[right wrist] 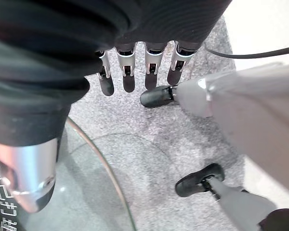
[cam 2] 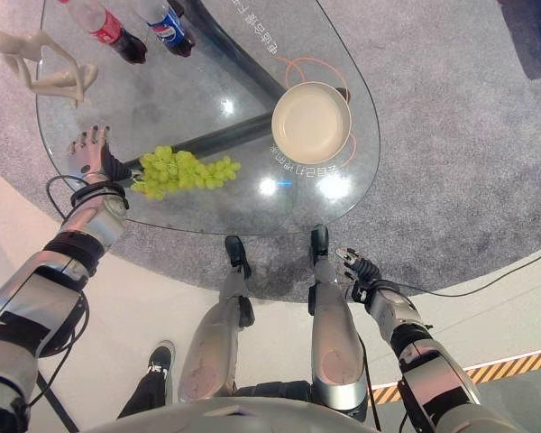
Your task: Pick up fruits into the plate
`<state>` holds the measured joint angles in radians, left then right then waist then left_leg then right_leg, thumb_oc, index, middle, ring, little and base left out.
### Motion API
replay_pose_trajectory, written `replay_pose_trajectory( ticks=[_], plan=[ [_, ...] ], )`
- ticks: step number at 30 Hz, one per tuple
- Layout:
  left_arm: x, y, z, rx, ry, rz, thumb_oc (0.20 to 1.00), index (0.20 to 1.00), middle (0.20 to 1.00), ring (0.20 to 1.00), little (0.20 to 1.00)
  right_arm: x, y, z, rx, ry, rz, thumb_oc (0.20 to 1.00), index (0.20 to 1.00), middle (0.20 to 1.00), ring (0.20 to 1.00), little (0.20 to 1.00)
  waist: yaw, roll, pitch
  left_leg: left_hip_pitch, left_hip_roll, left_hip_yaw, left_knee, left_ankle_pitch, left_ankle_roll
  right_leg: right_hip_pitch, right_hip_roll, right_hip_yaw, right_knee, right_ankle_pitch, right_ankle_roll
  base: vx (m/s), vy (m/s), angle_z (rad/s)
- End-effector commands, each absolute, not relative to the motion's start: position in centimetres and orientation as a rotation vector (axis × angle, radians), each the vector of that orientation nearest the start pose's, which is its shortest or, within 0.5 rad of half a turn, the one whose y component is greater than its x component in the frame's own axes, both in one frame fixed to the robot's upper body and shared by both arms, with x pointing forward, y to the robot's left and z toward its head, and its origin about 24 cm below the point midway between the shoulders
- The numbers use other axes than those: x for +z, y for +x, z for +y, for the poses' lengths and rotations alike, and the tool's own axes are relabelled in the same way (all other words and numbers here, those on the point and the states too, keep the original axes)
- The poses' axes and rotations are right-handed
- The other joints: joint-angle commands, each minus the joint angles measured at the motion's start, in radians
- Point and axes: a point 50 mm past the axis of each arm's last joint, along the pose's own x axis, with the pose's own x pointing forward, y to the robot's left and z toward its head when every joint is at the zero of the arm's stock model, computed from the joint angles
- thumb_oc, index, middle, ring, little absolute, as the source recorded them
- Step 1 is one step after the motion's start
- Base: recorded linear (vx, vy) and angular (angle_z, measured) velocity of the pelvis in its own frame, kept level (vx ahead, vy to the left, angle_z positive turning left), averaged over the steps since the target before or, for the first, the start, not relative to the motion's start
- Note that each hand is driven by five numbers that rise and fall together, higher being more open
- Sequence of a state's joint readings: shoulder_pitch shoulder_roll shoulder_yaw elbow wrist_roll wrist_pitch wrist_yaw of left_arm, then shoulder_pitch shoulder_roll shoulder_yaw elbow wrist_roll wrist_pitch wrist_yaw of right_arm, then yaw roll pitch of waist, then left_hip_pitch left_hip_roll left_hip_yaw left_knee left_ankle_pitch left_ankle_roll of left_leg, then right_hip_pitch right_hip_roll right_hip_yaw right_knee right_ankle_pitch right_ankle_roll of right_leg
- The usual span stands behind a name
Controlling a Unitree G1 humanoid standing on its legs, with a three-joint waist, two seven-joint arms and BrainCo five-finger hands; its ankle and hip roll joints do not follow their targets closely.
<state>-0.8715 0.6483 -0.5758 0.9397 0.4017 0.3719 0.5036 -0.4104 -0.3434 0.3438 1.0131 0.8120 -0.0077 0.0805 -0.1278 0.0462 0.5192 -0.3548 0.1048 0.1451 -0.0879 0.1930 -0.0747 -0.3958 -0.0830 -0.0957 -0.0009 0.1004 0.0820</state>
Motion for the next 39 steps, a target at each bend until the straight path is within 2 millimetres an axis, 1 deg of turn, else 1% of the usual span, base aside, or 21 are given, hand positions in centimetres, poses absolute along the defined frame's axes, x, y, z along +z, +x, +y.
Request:
replay_pose_trajectory(
  ticks=[1,3,5,6,7,10,11,12,14,17,20,21,22,28,32,39],
  plan=[
    [17.0,37.7,30.3,0.664,1.575,0.127,1.000,1.000,1.000,1.000,1.000,-6.0,28.3,-19.7,-0.070,0.347,0.607,1.000,1.000,1.000,1.000,1.000,-0.014,-0.070,0.001,-0.037,-0.066,0.019,0.093,-0.081,0.014,-0.095,0.019,0.058,0.075,0.046,-0.004,0.00,0.000,0.00],
    [16.9,38.4,29.2,0.591,1.562,0.129,1.000,1.000,1.000,1.000,1.000,-5.4,29.1,-19.5,-0.071,0.349,0.596,1.000,1.000,1.000,1.000,1.000,-0.026,-0.076,0.001,-0.066,-0.060,0.025,0.105,-0.080,0.007,-0.126,0.027,0.064,0.084,0.049,-0.004,-0.01,0.007,-0.02],
    [16.7,38.6,29.0,0.567,1.554,0.133,1.000,1.000,1.000,1.000,1.000,-5.6,28.7,-20.0,-0.061,0.344,0.585,1.000,1.000,1.000,1.000,1.000,-0.036,-0.081,0.001,-0.085,-0.055,0.028,0.113,-0.078,0.004,-0.145,0.034,0.068,0.092,0.051,-0.002,-0.04,0.043,-0.07],
    [16.7,38.5,29.4,0.556,1.555,0.160,1.000,1.000,1.000,1.000,1.000,-6.2,27.2,-21.4,-0.041,0.331,0.576,1.000,1.000,1.000,1.000,1.000,-0.057,-0.089,0.001,-0.100,-0.048,0.035,0.117,-0.078,0.001,-0.165,0.046,0.083,0.097,0.053,0.001,-0.02,0.061,-0.21],
    [16.8,38.5,29.6,0.555,1.553,0.169,1.000,1.000,1.000,1.000,1.000,-6.5,26.5,-22.0,-0.031,0.325,0.572,1.000,1.000,1.000,1.000,1.000,-0.069,-0.095,0.001,-0.105,-0.045,0.039,0.118,-0.078,0.001,-0.173,0.052,0.091,0.099,0.054,0.001,-0.01,0.065,-0.25],
    [17.5,38.4,30.2,0.577,1.558,0.184,1.000,1.000,1.000,1.000,1.000,-6.8,25.1,-22.9,-0.006,0.311,0.554,1.000,1.000,1.000,1.000,1.000,-0.098,-0.110,0.001,-0.118,-0.041,0.050,0.117,-0.078,0.000,-0.196,0.062,0.104,0.100,0.055,0.002,0.01,0.055,-0.18],
    [17.7,38.4,30.3,0.581,1.557,0.188,1.000,1.000,1.000,1.000,1.000,-6.8,25.0,-22.9,-0.002,0.310,0.551,1.000,1.000,1.000,1.000,1.000,-0.102,-0.112,0.001,-0.122,-0.041,0.052,0.117,-0.078,-0.001,-0.200,0.063,0.106,0.099,0.056,0.002,0.01,0.043,-0.10],
    [18.3,38.5,30.5,0.594,1.556,0.206,1.000,1.000,1.000,1.000,1.000,-6.6,24.8,-22.8,0.008,0.318,0.536,1.000,1.000,1.000,1.000,1.000,-0.118,-0.123,0.001,-0.141,-0.036,0.057,0.122,-0.077,-0.005,-0.219,0.064,0.111,0.100,0.057,0.001,0.01,0.022,-0.08],
    [18.6,38.6,30.6,0.604,1.556,0.215,1.000,1.000,1.000,1.000,1.000,-6.5,24.8,-22.7,0.010,0.325,0.525,1.000,1.000,1.000,1.000,1.000,-0.127,-0.128,0.001,-0.154,-0.033,0.059,0.126,-0.075,-0.008,-0.233,0.064,0.115,0.101,0.059,0.001,0.01,0.010,-0.10],
    [18.5,38.7,30.5,0.601,1.547,0.226,1.000,1.000,1.000,1.000,1.000,-6.5,24.8,-22.5,0.012,0.334,0.518,1.000,1.000,1.000,1.000,1.000,-0.134,-0.133,0.001,-0.161,-0.030,0.063,0.126,-0.079,-0.010,-0.244,0.066,0.117,0.101,0.057,0.001,0.01,-0.003,-0.13],
    [18.3,38.9,30.5,0.589,1.546,0.272,1.000,1.000,1.000,1.000,1.000,-6.4,25.0,-22.2,0.013,0.342,0.507,1.000,1.000,1.000,1.000,1.000,-0.142,-0.139,0.001,-0.179,-0.027,0.065,0.127,-0.074,-0.013,-0.264,0.067,0.121,0.099,0.065,0.000,0.00,-0.008,-0.04],
    [18.2,38.9,30.6,0.582,1.545,0.289,0.796,0.796,0.796,0.796,0.796,-6.3,25.2,-22.1,0.014,0.345,0.503,1.000,1.000,1.000,1.000,1.000,-0.144,-0.141,0.001,-0.186,-0.026,0.066,0.129,-0.075,-0.013,-0.270,0.067,0.121,0.099,0.065,0.000,0.00,0.000,0.00],
    [17.7,38.7,30.8,0.578,1.552,0.312,0.200,0.200,0.200,0.200,0.200,-6.3,25.2,-22.1,0.015,0.346,0.503,1.000,1.000,1.000,1.000,1.000,-0.145,-0.142,0.001,-0.187,-0.025,0.066,0.132,-0.079,-0.016,-0.271,0.068,0.122,0.100,0.063,0.000,0.00,0.000,0.00],
    [17.3,38.7,30.7,0.573,1.580,0.335,0.200,0.200,0.200,0.200,0.200,-5.9,25.6,-21.7,0.021,0.360,0.486,1.000,1.000,1.000,1.000,1.000,-0.148,-0.142,0.001,-0.204,-0.023,0.066,0.133,-0.078,-0.018,-0.290,0.070,0.125,0.102,0.065,0.000,0.00,0.000,0.00],
    [17.5,38.7,30.8,0.570,1.604,0.349,0.200,0.200,0.200,0.200,0.200,-5.4,26.1,-21.7,0.020,0.378,0.463,1.000,1.000,1.000,1.000,1.000,-0.149,-0.139,0.001,-0.215,-0.023,0.068,0.133,-0.072,-0.020,-0.300,0.069,0.126,0.103,0.068,-0.001,-0.01,0.003,0.00],
    [16.9,38.7,30.6,0.555,1.616,0.356,0.200,0.200,0.200,0.200,0.200,-5.3,26.3,-21.7,0.014,0.398,0.451,1.000,1.000,1.000,1.000,1.000,-0.146,-0.135,0.001,-0.203,-0.022,0.069,0.121,-0.074,-0.021,-0.288,0.068,0.126,0.095,0.065,0.000,-0.02,0.004,0.00]
  ],
)
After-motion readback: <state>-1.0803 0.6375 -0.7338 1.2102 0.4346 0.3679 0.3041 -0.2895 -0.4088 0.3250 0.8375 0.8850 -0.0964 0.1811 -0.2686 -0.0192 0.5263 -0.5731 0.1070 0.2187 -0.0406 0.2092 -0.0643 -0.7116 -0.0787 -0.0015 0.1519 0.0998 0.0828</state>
